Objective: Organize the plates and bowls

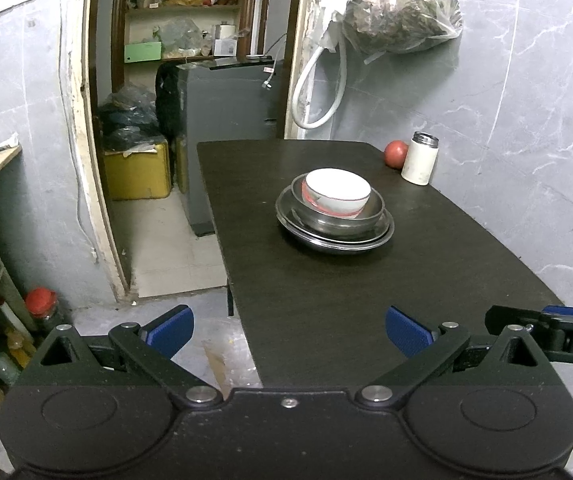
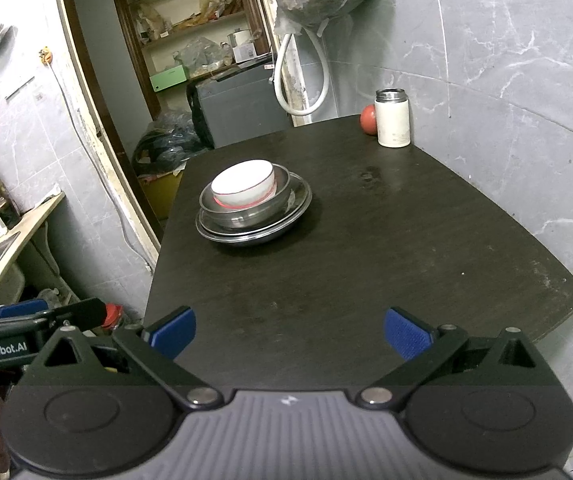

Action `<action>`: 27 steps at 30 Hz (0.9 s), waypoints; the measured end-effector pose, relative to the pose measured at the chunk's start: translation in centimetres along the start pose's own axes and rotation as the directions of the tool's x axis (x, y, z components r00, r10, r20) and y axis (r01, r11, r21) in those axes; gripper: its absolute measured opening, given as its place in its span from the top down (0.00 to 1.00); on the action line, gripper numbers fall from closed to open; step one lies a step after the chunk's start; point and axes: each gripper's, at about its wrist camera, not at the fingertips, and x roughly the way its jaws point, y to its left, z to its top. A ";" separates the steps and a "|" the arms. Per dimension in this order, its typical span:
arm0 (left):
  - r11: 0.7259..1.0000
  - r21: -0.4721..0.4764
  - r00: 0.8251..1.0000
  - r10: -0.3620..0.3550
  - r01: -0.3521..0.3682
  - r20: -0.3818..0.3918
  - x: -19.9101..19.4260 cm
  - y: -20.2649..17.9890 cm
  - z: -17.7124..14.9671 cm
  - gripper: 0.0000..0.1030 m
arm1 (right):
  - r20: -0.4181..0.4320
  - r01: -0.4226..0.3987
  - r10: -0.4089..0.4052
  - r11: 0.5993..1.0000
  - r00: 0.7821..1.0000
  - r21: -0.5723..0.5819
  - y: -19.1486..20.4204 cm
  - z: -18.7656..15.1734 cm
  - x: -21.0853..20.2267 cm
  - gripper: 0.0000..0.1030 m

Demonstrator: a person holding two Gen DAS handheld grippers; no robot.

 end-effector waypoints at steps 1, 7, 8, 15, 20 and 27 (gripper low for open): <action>1.000 0.004 1.000 0.007 -0.007 -0.002 -0.1 0.0 0.0 0.01 | 0.000 0.000 0.000 1.000 1.000 0.000 0.0 0.0 0.0 0.00; 1.000 0.016 1.000 0.002 -0.002 0.001 -0.4 0.0 0.1 0.01 | 0.001 0.000 0.000 1.000 1.000 -0.001 0.0 0.0 0.0 0.00; 1.000 0.018 1.000 0.004 -0.004 0.000 -0.4 0.1 0.0 0.01 | 0.001 0.000 0.000 1.000 1.000 -0.001 0.0 0.0 0.0 0.00; 1.000 0.022 1.000 0.001 -0.001 -0.004 -0.4 0.1 0.1 0.01 | -0.003 0.001 -0.001 1.000 1.000 0.002 0.1 0.1 0.0 0.00; 1.000 0.027 1.000 0.002 -0.002 -0.014 -0.4 0.1 0.0 0.01 | -0.007 0.000 0.000 1.000 1.000 0.001 0.1 0.2 0.1 0.00; 1.000 0.026 1.000 0.008 -0.007 -0.020 -0.2 0.3 0.1 0.01 | -0.012 -0.003 0.003 1.000 1.000 -0.002 0.2 0.2 0.2 0.00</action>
